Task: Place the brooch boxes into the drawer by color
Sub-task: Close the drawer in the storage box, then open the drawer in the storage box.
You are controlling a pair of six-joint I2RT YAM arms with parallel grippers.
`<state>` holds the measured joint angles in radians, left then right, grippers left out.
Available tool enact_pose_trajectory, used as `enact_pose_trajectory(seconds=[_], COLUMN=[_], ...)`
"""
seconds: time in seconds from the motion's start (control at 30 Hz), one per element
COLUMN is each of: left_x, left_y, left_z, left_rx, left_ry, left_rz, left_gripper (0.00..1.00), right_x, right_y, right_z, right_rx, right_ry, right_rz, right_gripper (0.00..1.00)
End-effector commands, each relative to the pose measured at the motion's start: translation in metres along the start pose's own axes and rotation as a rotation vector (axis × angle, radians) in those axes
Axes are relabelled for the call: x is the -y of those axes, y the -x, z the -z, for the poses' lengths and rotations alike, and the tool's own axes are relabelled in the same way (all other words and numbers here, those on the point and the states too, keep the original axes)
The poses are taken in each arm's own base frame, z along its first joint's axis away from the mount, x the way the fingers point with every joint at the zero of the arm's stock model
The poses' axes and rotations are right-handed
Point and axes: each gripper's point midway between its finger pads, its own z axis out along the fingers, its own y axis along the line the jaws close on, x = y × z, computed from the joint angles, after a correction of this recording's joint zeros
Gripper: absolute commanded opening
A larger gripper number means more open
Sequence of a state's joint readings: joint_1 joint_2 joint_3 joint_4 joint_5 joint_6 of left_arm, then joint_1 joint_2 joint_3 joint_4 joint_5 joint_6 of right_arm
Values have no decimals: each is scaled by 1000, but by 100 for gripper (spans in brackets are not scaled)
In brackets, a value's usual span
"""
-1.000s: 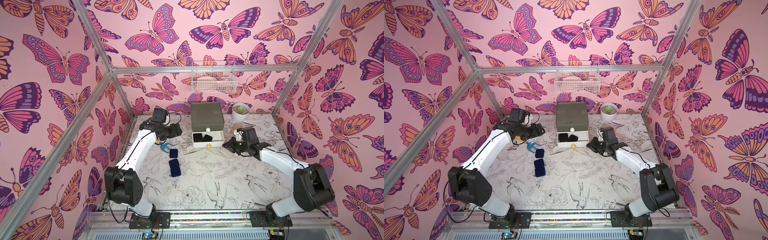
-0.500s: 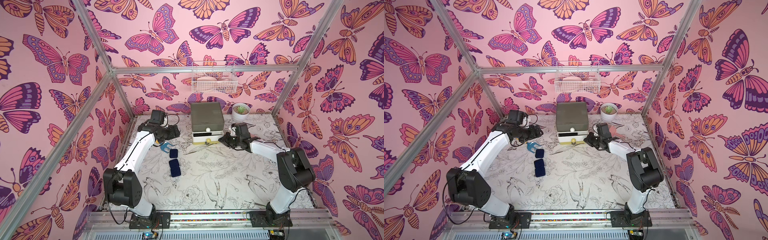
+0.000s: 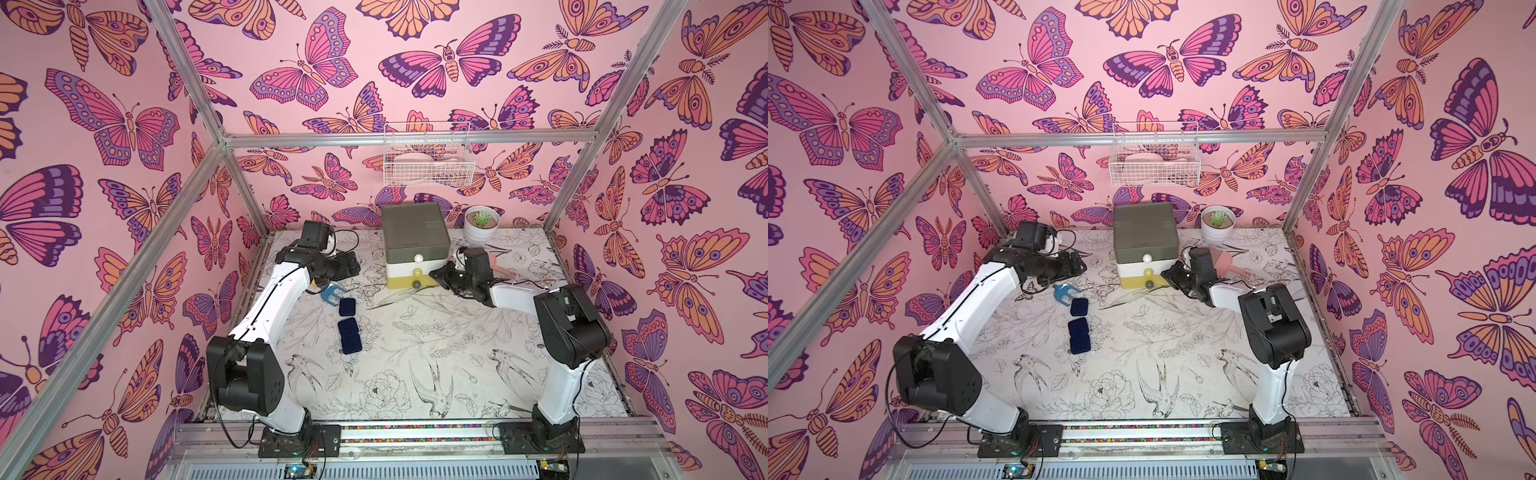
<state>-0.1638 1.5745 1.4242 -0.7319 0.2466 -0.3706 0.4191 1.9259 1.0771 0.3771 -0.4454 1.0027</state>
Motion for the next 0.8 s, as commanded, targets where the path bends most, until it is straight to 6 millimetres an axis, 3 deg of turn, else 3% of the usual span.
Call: enact_pose_trajectory(seconds=[0.0,0.2,0.3,0.47,0.6,0.77], left_x=[-1,-2,-1,1,2,1], left_y=[-3,-5,-4,0,0,-6], left_z=[6,3,1,-1,0,5], left_rx=[11,8,5,5,6,9], left_ry=[-7,-11,-15,-22,-24,-24], left_rz=[-12,-4,-7,-9,-9,-18], left_gripper=[87,87,87,87,87,87], right_x=[-28,-8,8,7,5,8], right_y=[23,-5,-27,-55,-63,-60], right_z=[6,33,32,11,-9,-19], right_rx=[108,122,89,56,83,141], right_ry=[120,146,123,109,123,170], right_rz=[4,-92,-160,-185,-195,-204], right_gripper=[0,37,42,45,47,50])
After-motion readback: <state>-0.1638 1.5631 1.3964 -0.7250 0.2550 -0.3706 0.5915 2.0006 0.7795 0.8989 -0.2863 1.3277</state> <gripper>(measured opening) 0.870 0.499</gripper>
